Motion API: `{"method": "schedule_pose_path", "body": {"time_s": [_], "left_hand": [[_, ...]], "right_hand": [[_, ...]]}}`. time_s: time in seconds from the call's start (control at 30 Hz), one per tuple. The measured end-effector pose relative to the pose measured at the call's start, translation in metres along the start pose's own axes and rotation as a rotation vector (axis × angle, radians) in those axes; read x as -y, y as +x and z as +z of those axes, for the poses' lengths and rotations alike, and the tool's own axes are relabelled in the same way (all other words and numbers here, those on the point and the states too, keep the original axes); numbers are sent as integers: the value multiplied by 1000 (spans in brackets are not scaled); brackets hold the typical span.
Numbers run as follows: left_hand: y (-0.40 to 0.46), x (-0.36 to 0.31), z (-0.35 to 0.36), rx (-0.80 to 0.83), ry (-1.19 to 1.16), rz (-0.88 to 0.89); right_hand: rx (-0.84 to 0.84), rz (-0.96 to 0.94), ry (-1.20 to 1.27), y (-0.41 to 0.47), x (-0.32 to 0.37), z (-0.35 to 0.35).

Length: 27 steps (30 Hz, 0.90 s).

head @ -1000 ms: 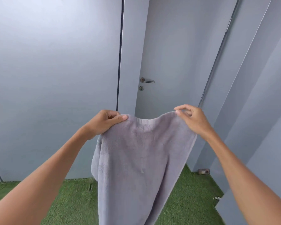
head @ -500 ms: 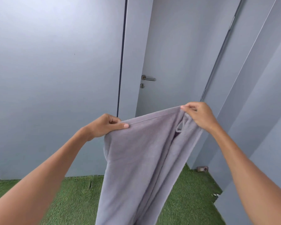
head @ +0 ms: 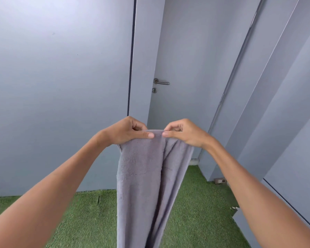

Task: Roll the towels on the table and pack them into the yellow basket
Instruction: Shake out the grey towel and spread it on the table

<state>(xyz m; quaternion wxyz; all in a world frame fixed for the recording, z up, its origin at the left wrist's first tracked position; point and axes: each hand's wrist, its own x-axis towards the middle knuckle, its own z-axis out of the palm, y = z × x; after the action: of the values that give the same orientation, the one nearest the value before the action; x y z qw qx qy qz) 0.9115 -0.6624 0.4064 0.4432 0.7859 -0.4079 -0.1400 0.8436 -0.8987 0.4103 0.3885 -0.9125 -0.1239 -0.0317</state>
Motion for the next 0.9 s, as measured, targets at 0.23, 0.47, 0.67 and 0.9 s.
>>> {"method": "schedule_pose_path", "body": {"time_s": [0.23, 0.47, 0.67, 0.9], "left_hand": [[-20, 39, -20, -147, -37, -87], [-8, 32, 1, -211, -266, -73], [-3, 24, 6, 12, -172, -126], [-3, 47, 35, 145, 171, -389]], "right_hand": [[-281, 72, -68, -15, -29, -23], [-313, 66, -106, -21, -35, -11], [-243, 54, -120, -28, -32, -14], [-6, 368, -206, -54, -66, -1]]}}
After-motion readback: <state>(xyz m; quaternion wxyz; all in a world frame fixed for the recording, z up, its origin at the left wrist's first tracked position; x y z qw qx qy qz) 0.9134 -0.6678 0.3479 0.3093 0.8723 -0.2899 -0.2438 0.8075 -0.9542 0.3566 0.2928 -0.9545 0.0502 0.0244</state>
